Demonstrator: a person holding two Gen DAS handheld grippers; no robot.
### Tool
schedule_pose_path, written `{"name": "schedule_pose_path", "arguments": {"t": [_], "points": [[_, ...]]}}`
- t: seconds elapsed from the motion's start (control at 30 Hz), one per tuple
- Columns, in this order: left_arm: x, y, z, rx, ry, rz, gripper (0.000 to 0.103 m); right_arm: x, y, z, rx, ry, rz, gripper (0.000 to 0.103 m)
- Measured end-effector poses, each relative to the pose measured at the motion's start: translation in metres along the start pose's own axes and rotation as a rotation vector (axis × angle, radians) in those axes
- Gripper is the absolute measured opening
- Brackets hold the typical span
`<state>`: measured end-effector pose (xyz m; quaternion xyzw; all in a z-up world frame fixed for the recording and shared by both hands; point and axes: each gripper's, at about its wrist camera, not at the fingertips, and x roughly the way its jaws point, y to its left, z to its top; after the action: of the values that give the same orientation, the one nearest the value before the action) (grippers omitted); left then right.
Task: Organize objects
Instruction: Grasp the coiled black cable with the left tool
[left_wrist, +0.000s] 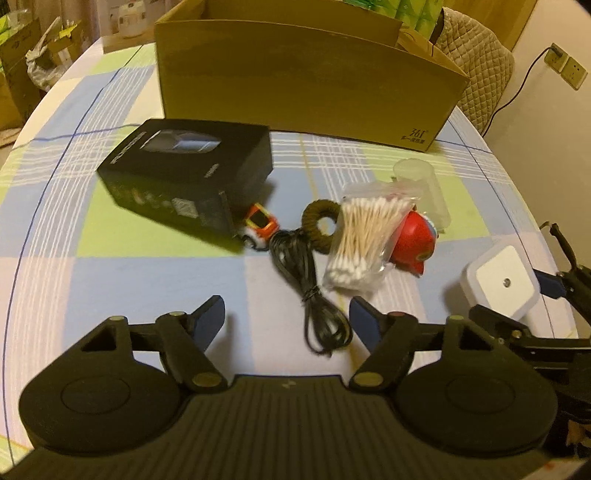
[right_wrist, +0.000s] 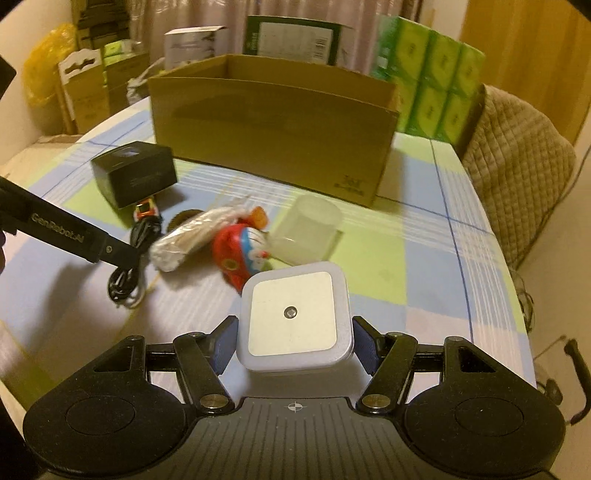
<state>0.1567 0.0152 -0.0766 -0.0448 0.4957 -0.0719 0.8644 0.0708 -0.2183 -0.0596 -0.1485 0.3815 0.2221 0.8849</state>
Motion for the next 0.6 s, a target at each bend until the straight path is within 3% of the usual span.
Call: {"name": "schedule_pose_path", "arguments": {"t": [0.2,0.43,0.5,0.6], "points": [[0.018,-0.012,0.005,0.012,0.015,0.027,0.038,-0.001,-0.007,0.000,0.027,-0.004,0.001,0.062],[0.027,-0.015,0.005,0.010,0.031,0.031,0.024,0.001,-0.012,0.000,0.051,-0.003,0.009,0.062],[0.026,-0.015,0.004,0.022,0.030,0.043,0.011,0.000,-0.013,0.000,0.059,-0.001,0.014,0.062],[0.021,-0.012,0.001,0.010,0.044,0.048,0.011,-0.004,-0.015,0.001,0.075,-0.002,0.023,0.062]]}}
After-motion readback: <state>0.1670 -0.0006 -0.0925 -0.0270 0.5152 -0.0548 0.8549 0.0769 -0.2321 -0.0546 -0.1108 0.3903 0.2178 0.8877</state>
